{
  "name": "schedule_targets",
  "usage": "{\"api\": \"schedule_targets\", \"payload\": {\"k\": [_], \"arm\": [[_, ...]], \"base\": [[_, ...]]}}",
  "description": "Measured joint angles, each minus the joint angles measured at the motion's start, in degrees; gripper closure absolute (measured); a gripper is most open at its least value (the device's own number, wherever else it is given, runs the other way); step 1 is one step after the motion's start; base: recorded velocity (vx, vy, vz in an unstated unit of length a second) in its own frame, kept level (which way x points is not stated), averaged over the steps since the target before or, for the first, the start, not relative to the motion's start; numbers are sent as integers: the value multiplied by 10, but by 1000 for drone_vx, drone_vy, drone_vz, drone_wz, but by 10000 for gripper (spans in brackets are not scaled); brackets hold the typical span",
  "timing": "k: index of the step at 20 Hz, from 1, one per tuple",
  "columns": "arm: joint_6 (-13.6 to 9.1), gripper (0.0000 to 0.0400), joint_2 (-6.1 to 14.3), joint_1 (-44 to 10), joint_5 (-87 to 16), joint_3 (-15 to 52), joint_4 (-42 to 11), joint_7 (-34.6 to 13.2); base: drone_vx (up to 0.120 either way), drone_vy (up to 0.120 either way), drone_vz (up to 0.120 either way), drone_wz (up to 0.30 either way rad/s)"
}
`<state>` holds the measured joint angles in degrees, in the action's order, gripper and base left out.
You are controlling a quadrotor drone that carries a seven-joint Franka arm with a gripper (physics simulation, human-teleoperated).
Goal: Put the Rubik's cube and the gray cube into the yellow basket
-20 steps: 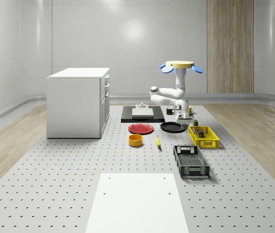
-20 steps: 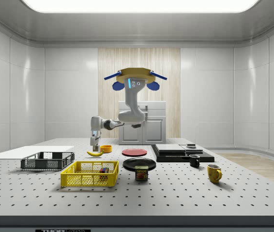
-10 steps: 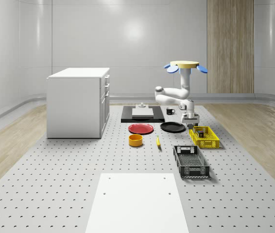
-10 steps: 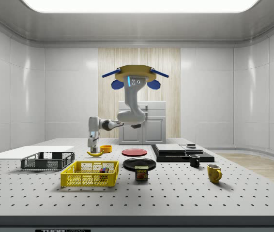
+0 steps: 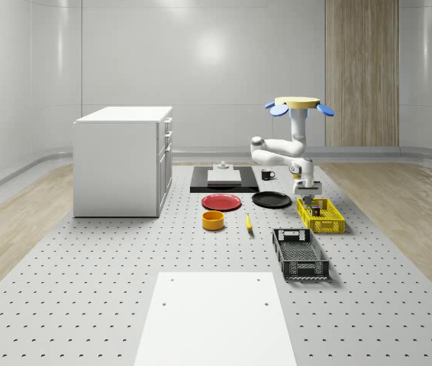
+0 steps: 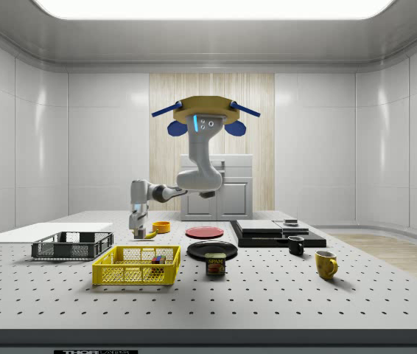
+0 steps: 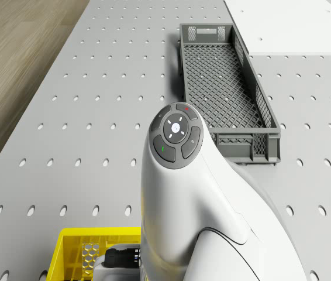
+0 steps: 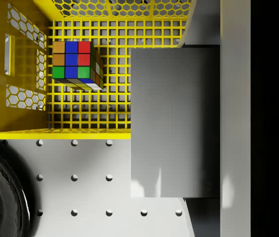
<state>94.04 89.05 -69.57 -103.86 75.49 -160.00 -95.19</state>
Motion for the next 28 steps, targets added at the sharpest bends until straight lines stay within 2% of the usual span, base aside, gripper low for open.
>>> {"api": "schedule_targets", "payload": {"k": [8,11,15,18,23,28], "arm": [[1,150,2,0,1,0,0,0],[2,150,2,-1,1,0,0,0],[2,150,3,-1,1,0,0,-1],[3,150,3,-1,1,0,0,-1],[4,150,4,-1,-1,-2,1,-1],[16,150,4,-7,-27,-30,8,-1]], "base": [[0,120,-100,0],[0,120,0,0],[0,120,-120,0],[0,120,-13,0],[0,16,0,0],[0,0,0,0]]}}
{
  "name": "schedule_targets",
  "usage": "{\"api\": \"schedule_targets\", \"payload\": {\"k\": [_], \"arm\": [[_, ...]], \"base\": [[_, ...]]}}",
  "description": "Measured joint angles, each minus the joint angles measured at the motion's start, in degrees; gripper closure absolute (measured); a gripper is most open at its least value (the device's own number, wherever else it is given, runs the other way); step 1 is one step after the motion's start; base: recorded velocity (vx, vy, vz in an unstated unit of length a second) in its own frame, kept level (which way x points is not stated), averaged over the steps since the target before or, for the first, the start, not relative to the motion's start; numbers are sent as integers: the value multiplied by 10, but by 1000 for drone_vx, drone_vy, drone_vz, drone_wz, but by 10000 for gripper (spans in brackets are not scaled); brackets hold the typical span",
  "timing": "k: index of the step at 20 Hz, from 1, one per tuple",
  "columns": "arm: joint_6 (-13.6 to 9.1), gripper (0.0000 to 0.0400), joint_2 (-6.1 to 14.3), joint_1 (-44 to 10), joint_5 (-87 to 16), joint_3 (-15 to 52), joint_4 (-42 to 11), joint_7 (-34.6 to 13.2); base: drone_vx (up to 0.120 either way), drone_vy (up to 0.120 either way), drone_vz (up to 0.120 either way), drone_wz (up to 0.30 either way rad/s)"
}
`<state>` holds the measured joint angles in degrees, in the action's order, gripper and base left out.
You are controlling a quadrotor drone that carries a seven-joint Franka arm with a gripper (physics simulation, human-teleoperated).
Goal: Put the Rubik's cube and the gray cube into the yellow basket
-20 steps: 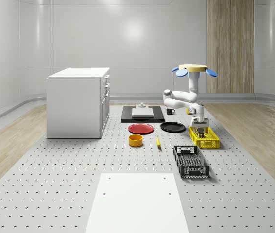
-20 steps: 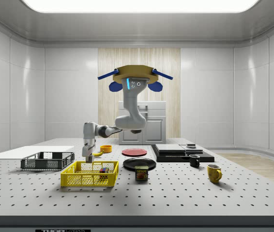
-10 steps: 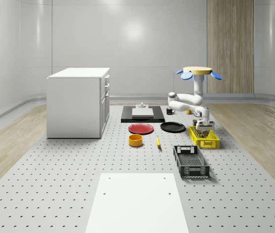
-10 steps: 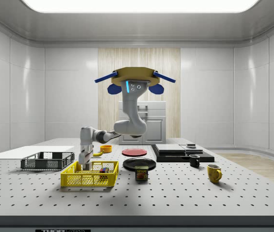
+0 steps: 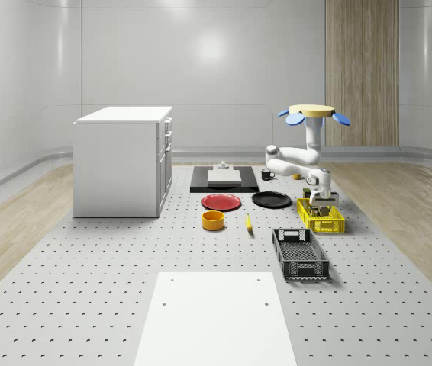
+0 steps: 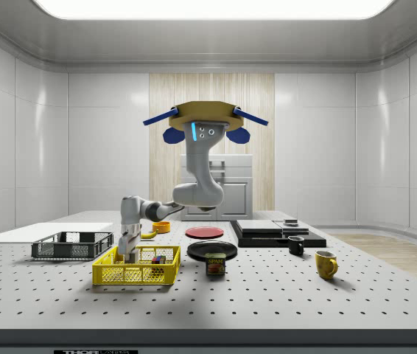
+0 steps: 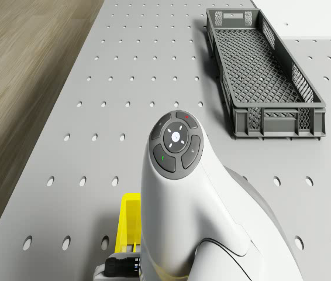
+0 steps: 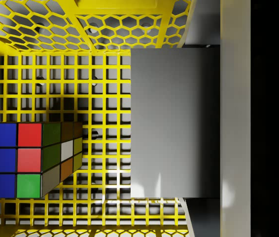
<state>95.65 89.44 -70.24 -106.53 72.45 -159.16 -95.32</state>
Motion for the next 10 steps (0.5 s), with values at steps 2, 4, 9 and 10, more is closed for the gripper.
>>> {"api": "schedule_targets", "payload": {"k": [2,4,9,10], "arm": [[6,150,-1,-3,-14,-15,5,0],[11,150,-2,-6,-25,-27,9,0],[18,150,-5,-11,-46,-49,17,-1],[19,150,-6,-11,-50,-53,19,-1]], "base": [[0,0,0,0],[0,0,0,0],[0,0,0,0],[0,0,0,0]]}}
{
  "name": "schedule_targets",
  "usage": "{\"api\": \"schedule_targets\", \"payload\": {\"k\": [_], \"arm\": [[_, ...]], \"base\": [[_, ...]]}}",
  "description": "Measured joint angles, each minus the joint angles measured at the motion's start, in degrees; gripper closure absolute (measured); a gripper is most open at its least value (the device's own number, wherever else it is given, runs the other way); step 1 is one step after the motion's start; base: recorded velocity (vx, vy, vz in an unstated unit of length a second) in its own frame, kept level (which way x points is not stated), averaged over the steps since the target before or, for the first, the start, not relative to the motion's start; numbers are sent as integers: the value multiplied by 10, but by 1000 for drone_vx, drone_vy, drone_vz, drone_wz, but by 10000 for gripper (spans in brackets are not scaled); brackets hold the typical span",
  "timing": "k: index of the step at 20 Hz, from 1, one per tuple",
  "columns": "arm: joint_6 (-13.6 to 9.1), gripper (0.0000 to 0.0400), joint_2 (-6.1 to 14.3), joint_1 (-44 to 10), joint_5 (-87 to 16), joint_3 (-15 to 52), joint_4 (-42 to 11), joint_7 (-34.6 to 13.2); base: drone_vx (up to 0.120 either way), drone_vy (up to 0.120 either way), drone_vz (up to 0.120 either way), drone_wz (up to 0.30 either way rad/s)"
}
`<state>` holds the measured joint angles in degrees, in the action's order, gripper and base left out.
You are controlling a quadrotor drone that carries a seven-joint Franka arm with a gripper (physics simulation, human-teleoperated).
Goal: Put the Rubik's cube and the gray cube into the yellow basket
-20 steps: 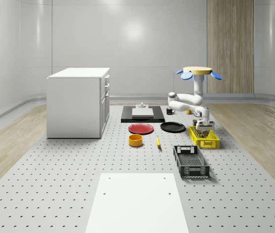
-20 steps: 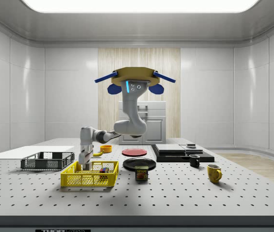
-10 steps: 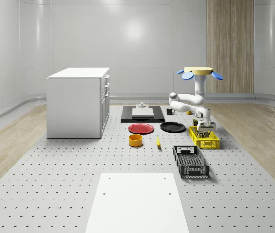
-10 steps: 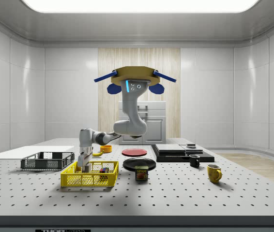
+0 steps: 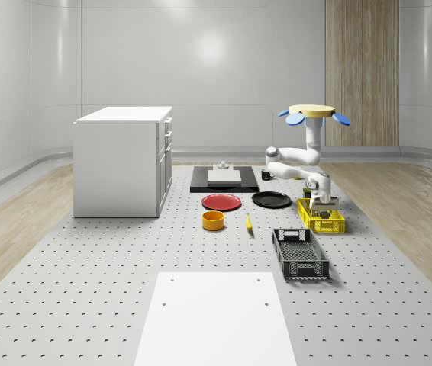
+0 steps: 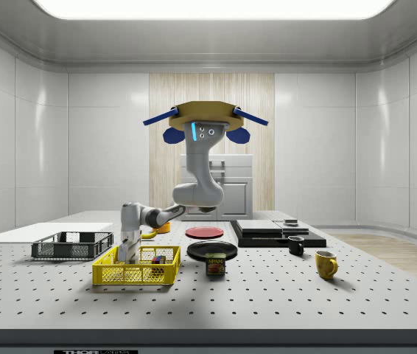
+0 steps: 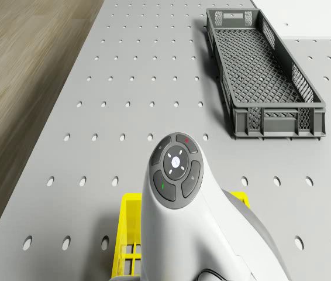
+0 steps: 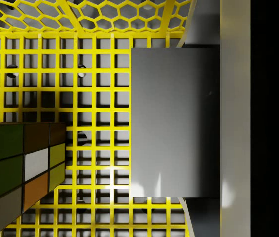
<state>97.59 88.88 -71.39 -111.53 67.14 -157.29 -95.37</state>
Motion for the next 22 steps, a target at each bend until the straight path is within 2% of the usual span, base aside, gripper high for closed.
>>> {"api": "schedule_targets", "payload": {"k": [1,4,8,14,22], "arm": [[1,138,-1,-1,-3,-3,1,0],[1,65,-3,-1,-7,-7,3,0],[-8,24,-3,4,8,10,-4,1],[-25,5,-3,13,41,47,-17,2],[-32,1,-2,16,58,65,-23,2]], "base": [[0,0,0,0],[0,0,0,0],[0,0,0,0],[0,0,0,0],[0,0,0,0]]}}
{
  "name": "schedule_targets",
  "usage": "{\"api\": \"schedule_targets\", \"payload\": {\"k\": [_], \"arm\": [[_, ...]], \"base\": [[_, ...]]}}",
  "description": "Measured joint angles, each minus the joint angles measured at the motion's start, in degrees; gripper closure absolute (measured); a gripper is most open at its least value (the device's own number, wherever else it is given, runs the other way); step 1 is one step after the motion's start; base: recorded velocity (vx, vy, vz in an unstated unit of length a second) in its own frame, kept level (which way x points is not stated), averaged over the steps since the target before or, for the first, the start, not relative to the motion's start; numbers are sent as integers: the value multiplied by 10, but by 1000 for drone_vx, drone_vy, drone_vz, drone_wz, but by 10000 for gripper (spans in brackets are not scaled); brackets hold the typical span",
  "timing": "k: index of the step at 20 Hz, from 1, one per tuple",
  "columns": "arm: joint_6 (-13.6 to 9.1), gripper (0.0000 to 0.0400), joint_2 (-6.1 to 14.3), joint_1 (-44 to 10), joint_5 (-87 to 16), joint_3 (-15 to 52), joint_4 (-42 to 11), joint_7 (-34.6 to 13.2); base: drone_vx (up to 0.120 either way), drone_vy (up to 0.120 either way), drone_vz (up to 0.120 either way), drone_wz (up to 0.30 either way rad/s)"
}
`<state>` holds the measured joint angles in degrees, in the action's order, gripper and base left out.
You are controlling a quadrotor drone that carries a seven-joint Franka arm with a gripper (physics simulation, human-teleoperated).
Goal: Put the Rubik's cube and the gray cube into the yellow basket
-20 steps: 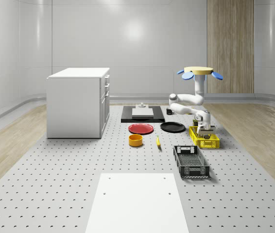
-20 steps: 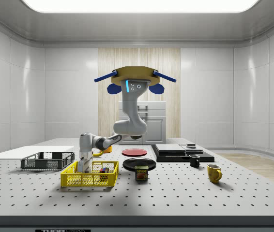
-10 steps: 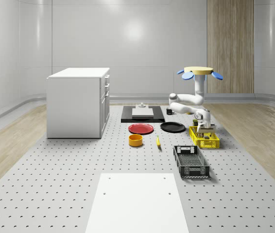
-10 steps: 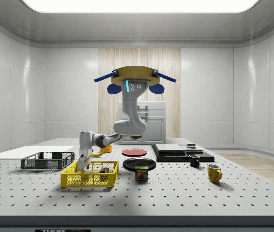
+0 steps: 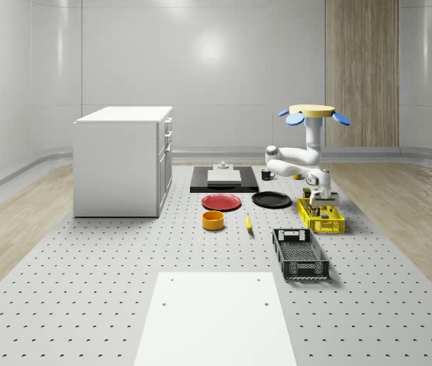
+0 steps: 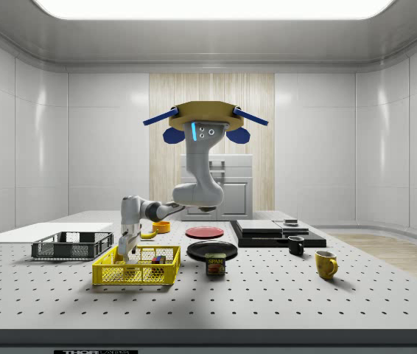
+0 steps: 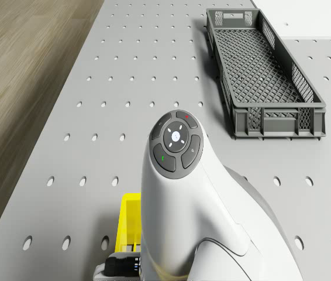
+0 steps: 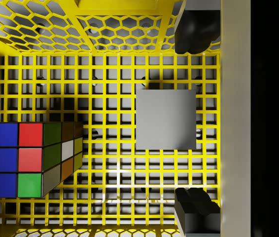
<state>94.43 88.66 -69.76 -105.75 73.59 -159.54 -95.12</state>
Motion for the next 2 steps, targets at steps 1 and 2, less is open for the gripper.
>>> {"api": "schedule_targets", "payload": {"k": [1,2], "arm": [[0,1,0,0,1,1,0,0],[0,1,0,0,1,1,0,0]], "base": [[0,0,0,0],[0,0,0,0]]}}
